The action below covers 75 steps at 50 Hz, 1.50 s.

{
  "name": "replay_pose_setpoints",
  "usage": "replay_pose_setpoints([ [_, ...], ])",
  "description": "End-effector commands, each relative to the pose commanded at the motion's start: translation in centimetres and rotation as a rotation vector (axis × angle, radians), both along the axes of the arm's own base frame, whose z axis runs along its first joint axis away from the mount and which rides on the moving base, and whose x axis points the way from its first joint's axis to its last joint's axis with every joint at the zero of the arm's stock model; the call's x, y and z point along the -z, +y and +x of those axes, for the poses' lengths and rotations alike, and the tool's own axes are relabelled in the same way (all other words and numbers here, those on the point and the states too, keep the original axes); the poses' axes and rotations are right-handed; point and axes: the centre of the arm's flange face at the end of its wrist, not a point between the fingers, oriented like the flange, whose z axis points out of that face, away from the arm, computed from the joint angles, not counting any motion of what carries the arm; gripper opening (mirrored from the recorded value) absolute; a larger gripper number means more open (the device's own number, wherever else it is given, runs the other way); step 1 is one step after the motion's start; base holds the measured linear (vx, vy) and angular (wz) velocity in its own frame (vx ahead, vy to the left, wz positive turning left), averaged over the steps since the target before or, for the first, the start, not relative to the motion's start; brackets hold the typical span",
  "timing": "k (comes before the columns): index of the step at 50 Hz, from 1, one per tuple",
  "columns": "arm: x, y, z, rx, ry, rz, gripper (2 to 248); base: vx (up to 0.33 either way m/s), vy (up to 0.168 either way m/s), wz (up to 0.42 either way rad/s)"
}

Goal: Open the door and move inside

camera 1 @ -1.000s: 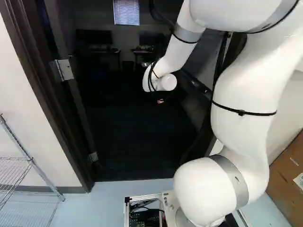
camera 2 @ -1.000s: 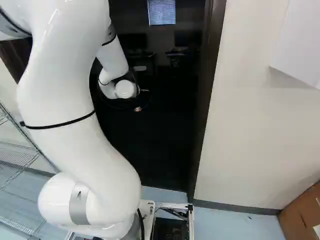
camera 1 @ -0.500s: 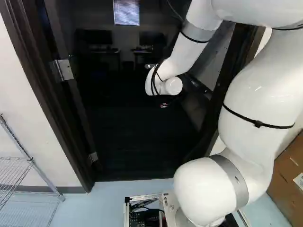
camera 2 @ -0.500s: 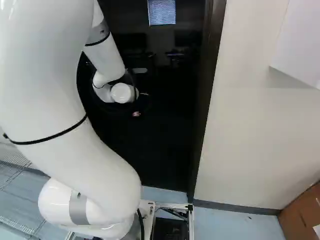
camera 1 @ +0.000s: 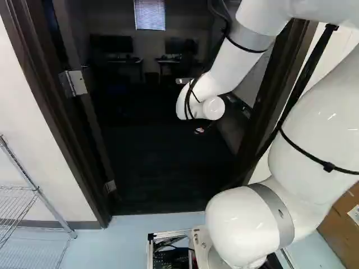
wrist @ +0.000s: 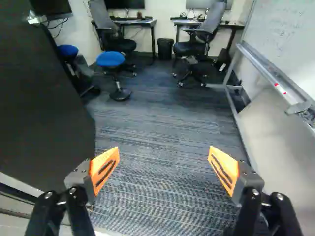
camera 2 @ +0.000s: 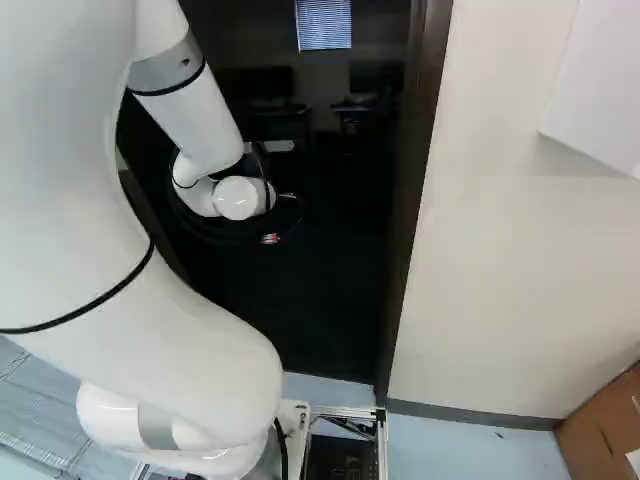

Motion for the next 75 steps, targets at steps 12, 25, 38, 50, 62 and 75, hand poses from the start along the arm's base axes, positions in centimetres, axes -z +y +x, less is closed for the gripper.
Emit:
replay_pose_setpoints([
  [12, -0.01, -0.04, -0.18, -0.001, -0.003, -0.001, 247, 0.0, 0.0, 0.0],
  [25, -0.01, -0.04, -0.18, -0.001, -0.003, -0.001, 247, 0.0, 0.0, 0.0],
  [38, -0.01, -0.04, -0.18, -0.001, -0.003, -0.001, 247, 0.026, 0.021, 0.074],
  [50, -0.01, -0.04, -0.18, -0.001, -0.003, -0.001, 247, 0.043, 0.001, 0.001],
  [62, -0.01, -0.04, -0.18, -0.001, -0.003, -0.001, 247, 0.072, 0.011, -0.01],
  [75, -0.01, -0.04, -0.18, -0.001, -0.003, -0.001, 247, 0.085, 0.03, -0.006],
])
